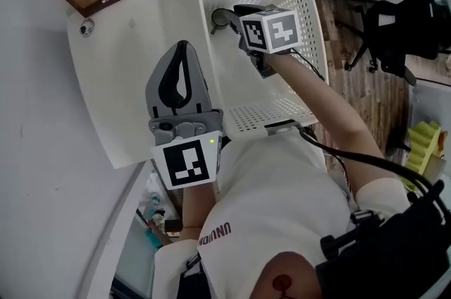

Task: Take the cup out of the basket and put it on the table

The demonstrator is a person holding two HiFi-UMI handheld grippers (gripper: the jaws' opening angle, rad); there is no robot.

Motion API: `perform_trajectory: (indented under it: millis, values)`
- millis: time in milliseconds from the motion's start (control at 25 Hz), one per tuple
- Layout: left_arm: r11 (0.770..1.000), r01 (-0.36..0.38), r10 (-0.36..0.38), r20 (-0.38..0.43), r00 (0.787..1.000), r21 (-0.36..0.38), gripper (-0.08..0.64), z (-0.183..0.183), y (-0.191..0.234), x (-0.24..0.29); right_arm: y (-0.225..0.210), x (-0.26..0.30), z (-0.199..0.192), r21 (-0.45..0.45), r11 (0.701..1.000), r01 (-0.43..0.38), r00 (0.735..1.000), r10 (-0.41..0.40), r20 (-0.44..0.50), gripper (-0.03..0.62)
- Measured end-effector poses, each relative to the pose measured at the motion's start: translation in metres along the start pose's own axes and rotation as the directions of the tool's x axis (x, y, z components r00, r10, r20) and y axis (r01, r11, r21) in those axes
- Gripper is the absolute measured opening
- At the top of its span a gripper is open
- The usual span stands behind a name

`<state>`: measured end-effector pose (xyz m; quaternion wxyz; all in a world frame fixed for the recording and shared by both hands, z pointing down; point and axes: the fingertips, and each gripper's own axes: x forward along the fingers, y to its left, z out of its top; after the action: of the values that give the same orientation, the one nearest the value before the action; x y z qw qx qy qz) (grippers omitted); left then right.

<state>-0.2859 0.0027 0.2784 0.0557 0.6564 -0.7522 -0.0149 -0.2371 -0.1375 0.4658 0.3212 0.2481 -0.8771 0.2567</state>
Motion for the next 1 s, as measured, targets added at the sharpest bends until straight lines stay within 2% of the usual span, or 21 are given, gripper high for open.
perform_trajectory:
  millis: [600, 1000]
  values:
    - [1.000, -0.009, 0.009, -0.029, 1.000, -0.013, 0.011, -0.012, 0.008, 0.001, -0.023, 0.039, -0.025, -0.010, 0.997, 0.072, 0.994, -0.072, -0.085, 0.126]
    - [1.000, -0.024, 0.023, -0.057, 0.998, -0.010, 0.011, -0.016, 0.010, -0.001, -0.030, 0.051, -0.033, 0.006, 0.997, 0.078, 0.991, -0.076, -0.113, 0.126]
